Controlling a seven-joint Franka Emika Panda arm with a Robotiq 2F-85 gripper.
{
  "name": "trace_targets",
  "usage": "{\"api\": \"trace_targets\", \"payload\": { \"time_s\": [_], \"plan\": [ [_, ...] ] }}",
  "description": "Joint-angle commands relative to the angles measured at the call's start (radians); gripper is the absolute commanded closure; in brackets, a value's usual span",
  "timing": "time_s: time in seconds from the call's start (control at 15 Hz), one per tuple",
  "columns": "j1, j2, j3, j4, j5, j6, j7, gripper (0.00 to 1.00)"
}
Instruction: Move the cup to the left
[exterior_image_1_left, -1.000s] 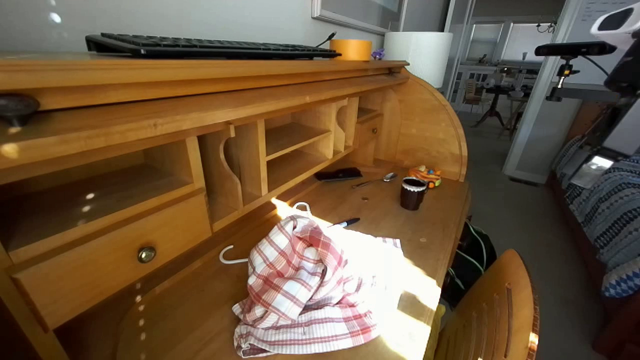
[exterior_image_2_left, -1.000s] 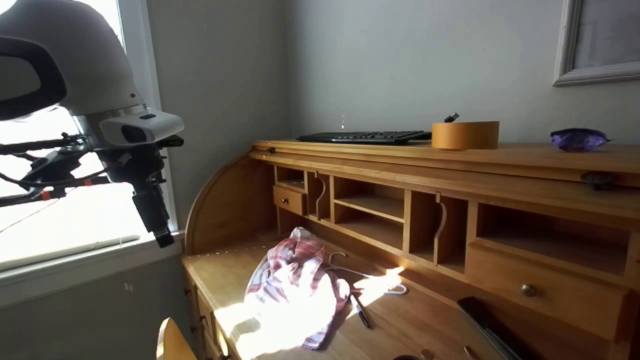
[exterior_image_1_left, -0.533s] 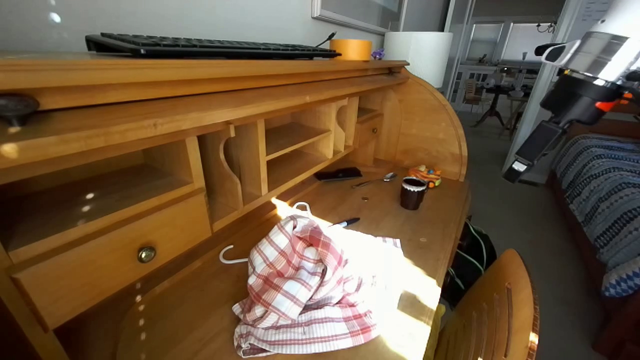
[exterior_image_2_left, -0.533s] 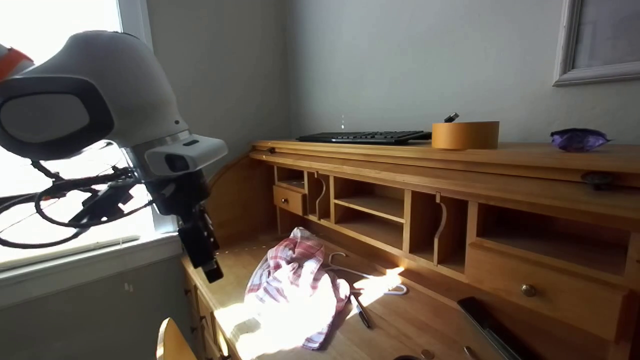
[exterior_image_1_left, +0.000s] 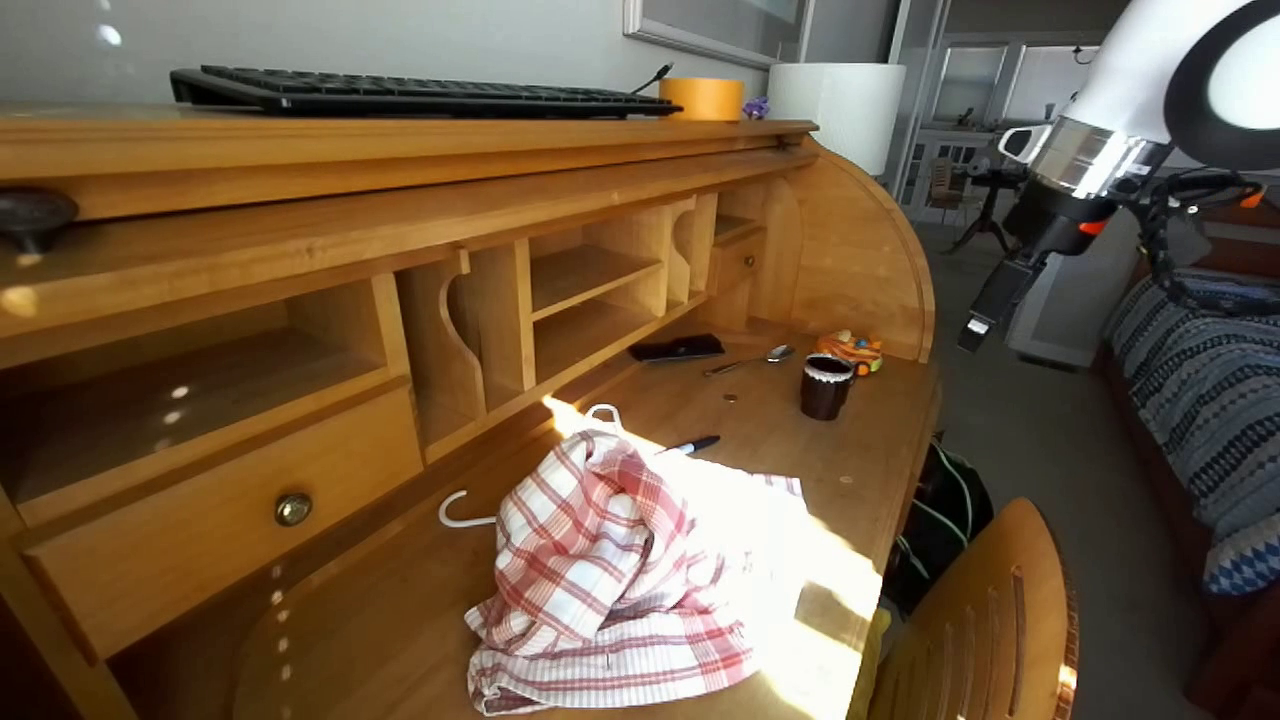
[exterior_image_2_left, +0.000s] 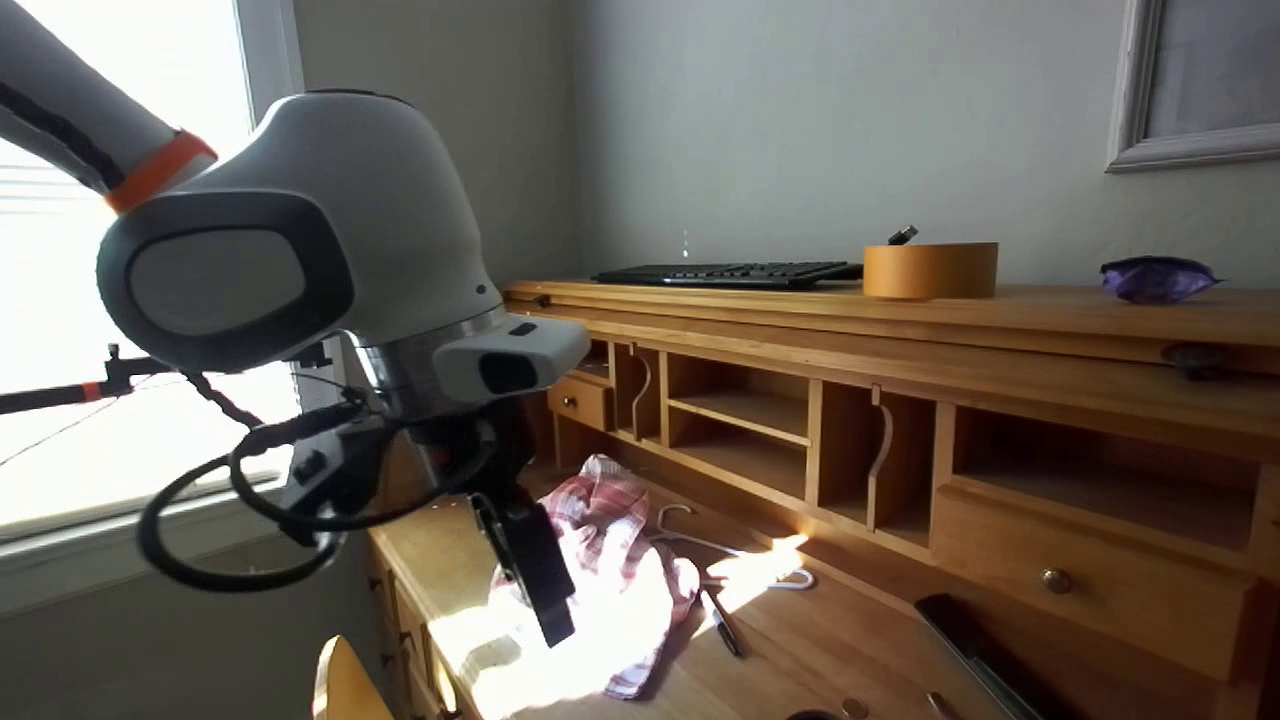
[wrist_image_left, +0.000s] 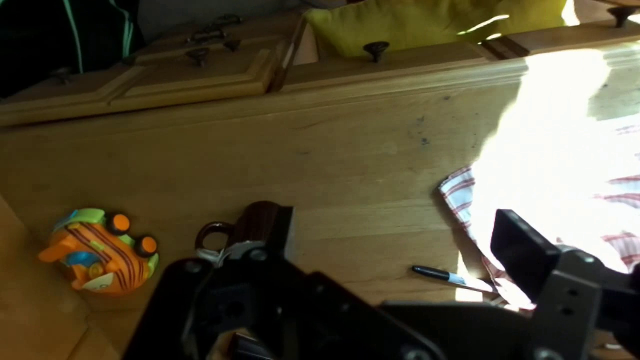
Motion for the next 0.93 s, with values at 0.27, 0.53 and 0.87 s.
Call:
{"api": "trace_targets", "payload": {
  "time_s": [0.27,0.53,0.87],
  "plan": [
    [-0.003,0.257,-0.032,0.233,0.125,0.044,-0.511,0.00],
    [-0.049,0.367,-0.016,0.307,0.096,0.085,-0.647,0.00],
    [-0.063,0.354,0.000,0.296,0.092,0.073,-0.621,0.00]
  ]
}}
